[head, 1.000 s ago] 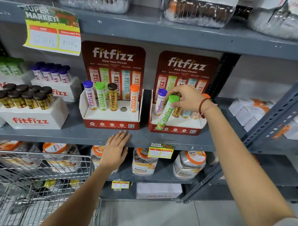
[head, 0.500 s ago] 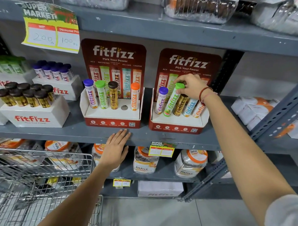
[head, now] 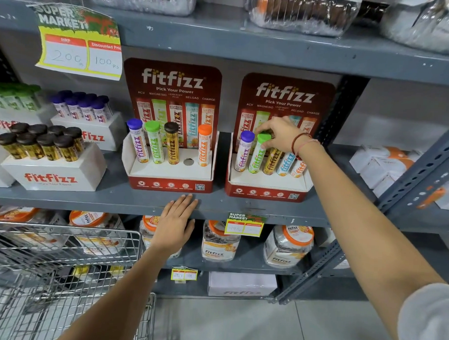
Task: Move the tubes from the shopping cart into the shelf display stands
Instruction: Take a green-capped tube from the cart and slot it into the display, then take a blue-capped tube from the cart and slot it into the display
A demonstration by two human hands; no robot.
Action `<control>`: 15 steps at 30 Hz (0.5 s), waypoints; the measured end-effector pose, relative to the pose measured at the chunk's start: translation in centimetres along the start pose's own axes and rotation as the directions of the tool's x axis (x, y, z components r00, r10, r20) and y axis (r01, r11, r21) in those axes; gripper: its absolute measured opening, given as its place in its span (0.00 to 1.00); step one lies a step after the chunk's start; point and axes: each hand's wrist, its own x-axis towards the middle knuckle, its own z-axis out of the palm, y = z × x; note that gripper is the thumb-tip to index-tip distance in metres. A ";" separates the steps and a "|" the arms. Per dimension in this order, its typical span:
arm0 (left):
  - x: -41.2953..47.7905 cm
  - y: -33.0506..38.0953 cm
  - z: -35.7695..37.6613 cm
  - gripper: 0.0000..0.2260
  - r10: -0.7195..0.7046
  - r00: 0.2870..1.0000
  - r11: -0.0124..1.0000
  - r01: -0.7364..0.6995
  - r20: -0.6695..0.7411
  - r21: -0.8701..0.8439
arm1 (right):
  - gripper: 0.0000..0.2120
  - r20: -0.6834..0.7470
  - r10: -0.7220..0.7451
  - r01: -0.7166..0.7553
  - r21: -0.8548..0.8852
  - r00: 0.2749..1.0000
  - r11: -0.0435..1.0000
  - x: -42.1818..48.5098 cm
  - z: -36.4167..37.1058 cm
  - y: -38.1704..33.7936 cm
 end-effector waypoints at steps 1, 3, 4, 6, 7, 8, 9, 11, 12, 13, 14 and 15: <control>0.0 0.0 0.0 0.23 -0.001 1.000 1.000 0.001 0.002 0.000 | 0.22 -0.003 -0.005 0.005 -0.007 1.000 1.000 0.0 0.1 0.0; 0.0 0.0 0.0 0.23 -0.003 1.000 1.000 0.003 0.005 0.002 | 0.22 -0.006 -0.018 0.018 -0.016 1.000 1.000 0.0 0.0 0.0; 0.0 0.0 0.0 0.23 -0.004 1.000 1.000 0.004 0.007 0.004 | 0.22 -0.009 -0.022 0.022 -0.016 1.000 1.000 0.0 0.0 0.0; 0.0 0.0 0.0 0.23 -0.011 1.000 1.000 0.011 0.006 0.004 | 0.24 -0.020 -0.024 0.024 -0.008 1.000 1.000 -0.1 0.1 0.0; 0.0 0.1 -0.1 0.23 -0.015 1.000 1.000 0.015 0.004 0.002 | 0.25 -0.024 -0.023 0.023 0.001 0.999 1.000 -0.1 0.1 0.0; 0.0 0.1 -0.1 0.22 -0.019 1.000 1.000 0.019 0.002 -0.003 | 0.26 -0.025 -0.021 0.021 0.016 0.999 1.000 -0.1 0.1 0.0; 0.1 0.2 -0.1 0.22 -0.023 1.000 1.000 0.023 -0.002 -0.010 | 0.27 -0.029 -0.018 0.019 0.031 0.999 0.999 -0.2 0.1 0.0; 0.2 0.3 -0.3 0.20 -0.035 0.999 0.999 0.034 -0.010 -0.037 | 0.27 -0.067 -0.008 0.011 0.047 0.998 0.999 -0.4 0.2 0.0; 0.4 0.4 -0.6 0.19 -0.047 0.999 0.997 0.047 -0.011 -0.060 | 0.26 -0.107 -0.001 0.007 0.052 0.994 0.999 -0.6 0.4 0.0; 0.5 0.5 -1.0 0.18 -0.063 0.998 0.994 0.061 -0.012 -0.087 | 0.25 -0.165 0.007 0.004 0.065 0.986 0.998 -1.0 0.6 -0.2; 0.6 0.5 -1.4 0.16 -0.078 0.997 0.991 0.076 -0.020 -0.112 | 0.22 -0.239 0.016 0.004 0.084 0.971 0.996 -1.4 0.8 -0.4; 0.6 0.5 -1.9 0.15 -0.093 0.995 0.987 0.087 -0.038 -0.134 | 0.19 -0.320 0.026 0.008 0.105 0.947 0.994 -1.9 1.2 -0.8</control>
